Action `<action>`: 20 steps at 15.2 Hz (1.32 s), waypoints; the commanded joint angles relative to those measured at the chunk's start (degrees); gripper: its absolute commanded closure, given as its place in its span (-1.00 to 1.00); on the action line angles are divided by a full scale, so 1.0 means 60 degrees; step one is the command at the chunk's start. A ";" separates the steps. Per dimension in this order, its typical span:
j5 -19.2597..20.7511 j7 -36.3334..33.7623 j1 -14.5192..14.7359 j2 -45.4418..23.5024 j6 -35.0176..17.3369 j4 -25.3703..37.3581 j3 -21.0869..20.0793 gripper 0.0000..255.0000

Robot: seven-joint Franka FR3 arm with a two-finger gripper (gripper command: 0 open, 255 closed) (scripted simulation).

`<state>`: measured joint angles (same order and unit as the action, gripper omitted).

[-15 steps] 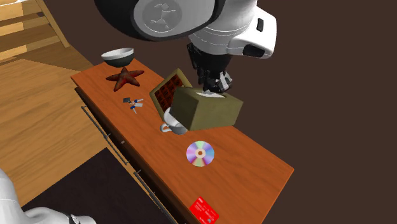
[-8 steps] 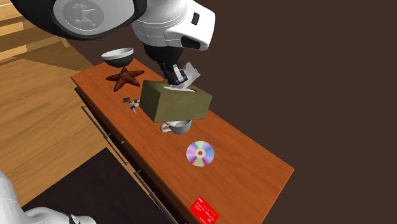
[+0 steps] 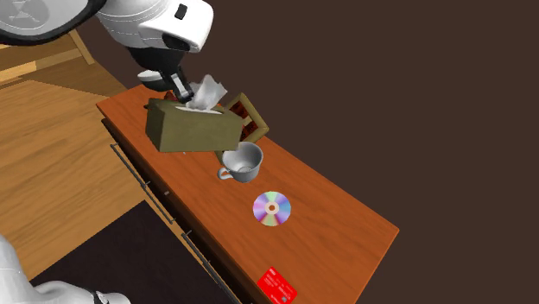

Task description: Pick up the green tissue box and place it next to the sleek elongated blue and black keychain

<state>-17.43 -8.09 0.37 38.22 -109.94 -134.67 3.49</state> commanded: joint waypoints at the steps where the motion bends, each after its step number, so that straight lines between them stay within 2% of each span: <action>1: -0.0134 -0.0456 0.0112 0.0432 -0.0053 -0.0348 -0.0408 1.00; 9: -0.0867 -0.2293 0.0711 0.1534 -0.0194 -0.1014 -0.2114 1.00; 20: -0.1201 -0.1937 0.0845 0.1657 -0.1485 -0.2464 -0.2300 1.00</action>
<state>-24.47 -20.00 5.38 47.98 -118.18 -148.57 -10.32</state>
